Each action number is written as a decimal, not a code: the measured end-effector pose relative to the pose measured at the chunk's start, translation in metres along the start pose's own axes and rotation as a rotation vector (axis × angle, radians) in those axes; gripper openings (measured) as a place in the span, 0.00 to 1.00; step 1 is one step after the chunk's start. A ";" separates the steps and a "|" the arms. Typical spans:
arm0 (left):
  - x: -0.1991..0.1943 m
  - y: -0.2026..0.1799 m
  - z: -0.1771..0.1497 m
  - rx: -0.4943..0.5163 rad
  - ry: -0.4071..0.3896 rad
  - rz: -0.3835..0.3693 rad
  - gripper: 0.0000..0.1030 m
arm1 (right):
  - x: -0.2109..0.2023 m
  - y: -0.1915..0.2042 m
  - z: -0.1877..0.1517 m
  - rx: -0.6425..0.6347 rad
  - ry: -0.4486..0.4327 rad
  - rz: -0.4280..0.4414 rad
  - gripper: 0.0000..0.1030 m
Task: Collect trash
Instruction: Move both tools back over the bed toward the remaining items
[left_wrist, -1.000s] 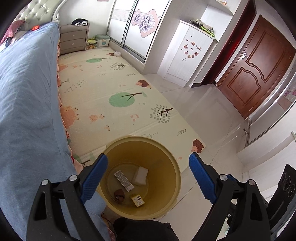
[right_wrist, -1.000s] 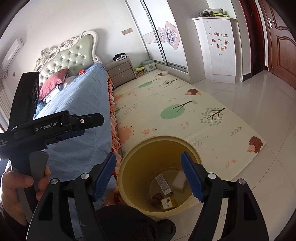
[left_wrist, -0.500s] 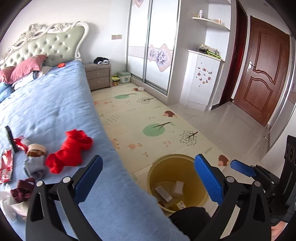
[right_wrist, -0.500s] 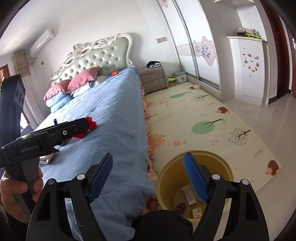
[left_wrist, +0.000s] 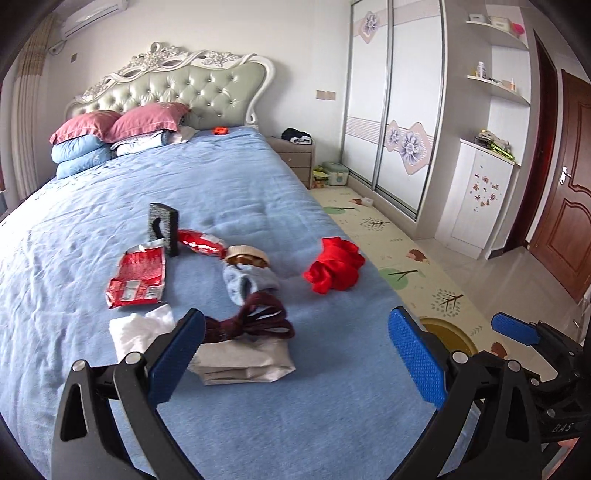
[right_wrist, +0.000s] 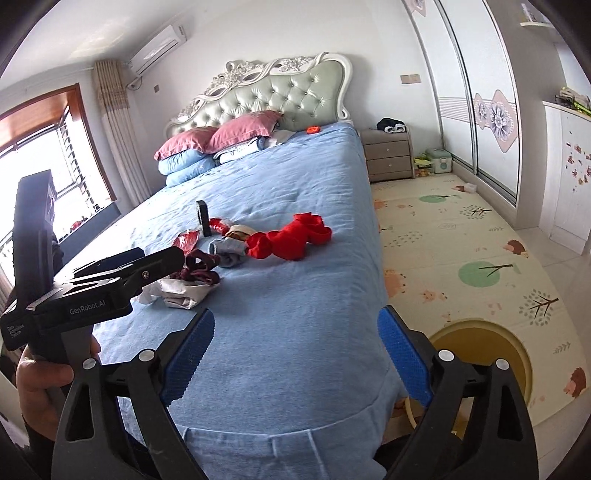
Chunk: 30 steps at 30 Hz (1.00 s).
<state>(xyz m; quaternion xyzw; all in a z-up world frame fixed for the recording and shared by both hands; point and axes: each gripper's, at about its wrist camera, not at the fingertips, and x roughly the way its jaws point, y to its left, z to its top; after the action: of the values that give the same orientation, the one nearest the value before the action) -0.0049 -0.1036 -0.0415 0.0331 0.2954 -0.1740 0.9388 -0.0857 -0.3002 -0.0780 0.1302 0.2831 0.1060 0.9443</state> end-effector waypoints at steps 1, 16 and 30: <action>-0.003 0.010 -0.001 -0.013 -0.010 0.017 0.96 | 0.004 0.007 0.001 -0.015 0.013 0.007 0.84; -0.032 0.093 -0.016 -0.151 -0.044 0.140 0.96 | 0.035 0.085 0.012 -0.157 0.024 0.070 0.89; -0.016 0.119 -0.025 -0.199 -0.003 0.148 0.96 | 0.050 0.105 0.013 -0.182 0.033 0.094 0.89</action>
<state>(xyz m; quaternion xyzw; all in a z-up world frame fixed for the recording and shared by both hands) 0.0103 0.0167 -0.0583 -0.0387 0.3065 -0.0740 0.9482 -0.0505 -0.1900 -0.0604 0.0554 0.2813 0.1777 0.9414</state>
